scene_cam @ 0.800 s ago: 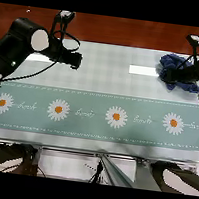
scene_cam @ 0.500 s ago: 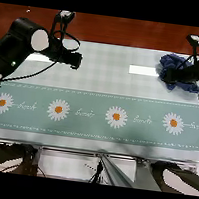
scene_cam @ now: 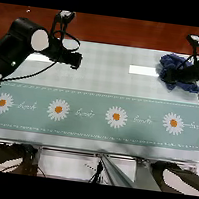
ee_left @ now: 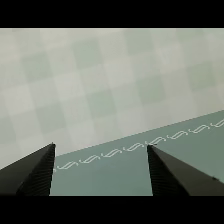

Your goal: Fold the shirts.

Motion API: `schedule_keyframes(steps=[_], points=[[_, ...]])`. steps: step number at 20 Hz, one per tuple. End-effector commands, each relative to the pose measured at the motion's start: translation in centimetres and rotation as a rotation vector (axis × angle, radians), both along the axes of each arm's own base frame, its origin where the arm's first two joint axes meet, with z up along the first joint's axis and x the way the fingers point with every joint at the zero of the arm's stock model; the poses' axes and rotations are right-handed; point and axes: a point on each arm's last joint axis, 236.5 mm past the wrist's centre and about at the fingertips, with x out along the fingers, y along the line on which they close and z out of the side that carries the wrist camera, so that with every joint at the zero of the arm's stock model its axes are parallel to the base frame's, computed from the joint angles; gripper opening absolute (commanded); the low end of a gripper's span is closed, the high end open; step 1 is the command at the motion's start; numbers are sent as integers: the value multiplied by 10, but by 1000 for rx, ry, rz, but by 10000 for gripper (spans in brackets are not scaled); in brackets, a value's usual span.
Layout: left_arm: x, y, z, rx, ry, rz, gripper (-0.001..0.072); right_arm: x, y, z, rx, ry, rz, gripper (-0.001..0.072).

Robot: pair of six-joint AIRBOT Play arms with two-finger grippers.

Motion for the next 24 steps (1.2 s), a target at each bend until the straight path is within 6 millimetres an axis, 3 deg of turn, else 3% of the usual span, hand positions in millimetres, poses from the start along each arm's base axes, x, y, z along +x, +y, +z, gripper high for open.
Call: schedule_keyframes(steps=[1, 8, 11, 13, 15, 17, 19, 20, 22, 24], points=[[0, 0, 0, 0, -1, 1, 676, 0, 0, 0, 0, 0, 1, 609], [0, 0, 0, 0, 0, 1, 676, 5, 10, 4, 44, -23, -1, 609], [0, 0, 0, 0, 0, 0, 675, 18, 26, 14, 125, -84, -11, 608], [0, 0, 0, 1, -1, -1, 675, 40, 25, 26, 146, -181, -54, 598], [0, 0, 0, 2, -2, -3, 676, 74, -4, 46, 106, -344, -186, 592], [1, 1, 0, 15, -7, -24, 676, 105, -52, 75, 57, -535, -373, 592], [0, 1, 0, 35, -13, -60, 675, 123, -96, 84, 44, -638, -488, 592], [0, 1, 0, 36, -13, -62, 675, 125, -115, 74, 34, -622, -524, 592], [0, 1, 0, 36, -13, -62, 676, 124, -152, 34, 4, -523, -596, 600], [0, 1, 0, 36, -13, -62, 675, 120, -174, -4, 3, -438, -650, 612]])
